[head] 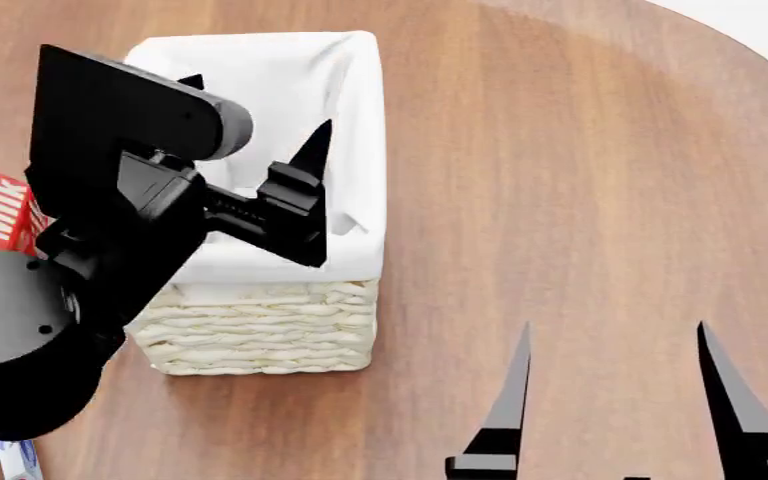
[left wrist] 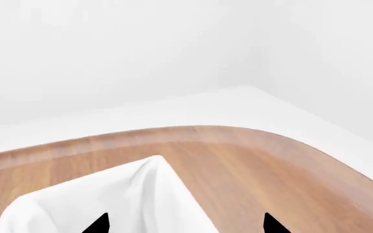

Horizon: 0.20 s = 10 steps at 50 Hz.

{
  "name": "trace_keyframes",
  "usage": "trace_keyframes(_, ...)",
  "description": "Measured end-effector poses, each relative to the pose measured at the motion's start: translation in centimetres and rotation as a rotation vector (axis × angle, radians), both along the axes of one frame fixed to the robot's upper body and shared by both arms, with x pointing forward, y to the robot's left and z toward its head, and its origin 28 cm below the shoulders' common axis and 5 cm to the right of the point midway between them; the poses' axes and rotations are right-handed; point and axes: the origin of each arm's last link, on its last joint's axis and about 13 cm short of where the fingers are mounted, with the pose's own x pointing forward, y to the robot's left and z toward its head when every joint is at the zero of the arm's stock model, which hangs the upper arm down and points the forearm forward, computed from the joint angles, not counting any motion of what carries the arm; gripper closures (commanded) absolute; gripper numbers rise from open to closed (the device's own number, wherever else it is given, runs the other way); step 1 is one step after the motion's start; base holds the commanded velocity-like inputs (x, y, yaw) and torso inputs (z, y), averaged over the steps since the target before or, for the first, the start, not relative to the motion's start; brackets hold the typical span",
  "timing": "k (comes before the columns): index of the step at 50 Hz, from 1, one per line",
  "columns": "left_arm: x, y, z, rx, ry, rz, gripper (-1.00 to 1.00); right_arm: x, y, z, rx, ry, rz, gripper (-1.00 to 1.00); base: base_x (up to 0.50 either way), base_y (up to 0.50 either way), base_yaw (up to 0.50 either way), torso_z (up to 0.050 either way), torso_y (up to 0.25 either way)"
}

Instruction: Pick up the tomato sauce, and put it in the basket.

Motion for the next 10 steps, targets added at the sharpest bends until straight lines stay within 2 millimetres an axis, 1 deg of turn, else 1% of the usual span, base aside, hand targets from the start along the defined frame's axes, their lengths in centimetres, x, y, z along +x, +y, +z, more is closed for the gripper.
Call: trace_keyframes(10,-3.4,1.2,-3.7,-0.043,-0.036,-0.006,-1.00,0.0,0.1,0.0,-0.002,0.002,0.002,-1.00,0.00,0.00,0.00,0.000,0.000)
